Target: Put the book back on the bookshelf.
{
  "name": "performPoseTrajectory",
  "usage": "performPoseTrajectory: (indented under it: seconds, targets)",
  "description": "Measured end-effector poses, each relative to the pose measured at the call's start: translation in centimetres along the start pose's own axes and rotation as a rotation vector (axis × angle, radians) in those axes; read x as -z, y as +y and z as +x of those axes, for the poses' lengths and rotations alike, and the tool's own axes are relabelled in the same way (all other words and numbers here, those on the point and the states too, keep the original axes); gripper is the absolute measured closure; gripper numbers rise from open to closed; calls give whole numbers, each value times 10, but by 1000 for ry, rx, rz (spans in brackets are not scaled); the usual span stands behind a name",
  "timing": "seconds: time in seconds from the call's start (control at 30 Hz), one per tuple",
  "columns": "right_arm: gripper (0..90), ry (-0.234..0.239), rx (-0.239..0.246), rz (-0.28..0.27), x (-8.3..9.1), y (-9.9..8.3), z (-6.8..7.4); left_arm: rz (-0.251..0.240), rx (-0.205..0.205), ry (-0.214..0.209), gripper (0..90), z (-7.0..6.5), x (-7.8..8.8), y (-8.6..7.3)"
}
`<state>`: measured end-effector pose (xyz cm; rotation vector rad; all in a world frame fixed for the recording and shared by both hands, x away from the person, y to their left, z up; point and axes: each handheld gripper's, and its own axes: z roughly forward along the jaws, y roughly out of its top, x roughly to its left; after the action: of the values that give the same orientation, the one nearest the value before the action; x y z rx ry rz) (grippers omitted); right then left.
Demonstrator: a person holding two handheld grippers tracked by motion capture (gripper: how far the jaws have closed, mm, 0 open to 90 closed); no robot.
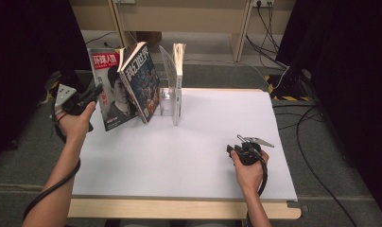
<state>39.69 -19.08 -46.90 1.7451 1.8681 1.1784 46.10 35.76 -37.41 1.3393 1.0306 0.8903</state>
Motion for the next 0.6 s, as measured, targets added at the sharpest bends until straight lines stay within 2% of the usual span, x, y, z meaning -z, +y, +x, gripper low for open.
performPoseTrajectory:
  seconds: [0.1,0.23,0.37,0.4,0.43,0.5,0.53,0.6]
  targets:
    - [620,5,-20,7,0,-1,2,29,-14,-5,831,1,17,-8]
    - [620,7,-22,12,-1,-2,3,64,-45,-39,825,-3,35,-17]
    - [619,7,-23,11,-2,-3,3,72,-69,-64,830,-6,43,-23]
    - [618,7,-11,10,-2,-3,2,66,-79,-74,832,-8,45,-25]
    - [618,8,-12,11,-2,-3,2,65,-80,-76,835,-9,46,-27]
    - [618,11,-21,11,-1,-3,2,64,-58,-73,840,-11,49,-30]
    - [618,11,-13,10,-1,-3,2,66,-61,-74,840,-12,51,-32]
    - [617,10,-31,12,0,-3,2,79,-60,-77,841,-14,55,-35]
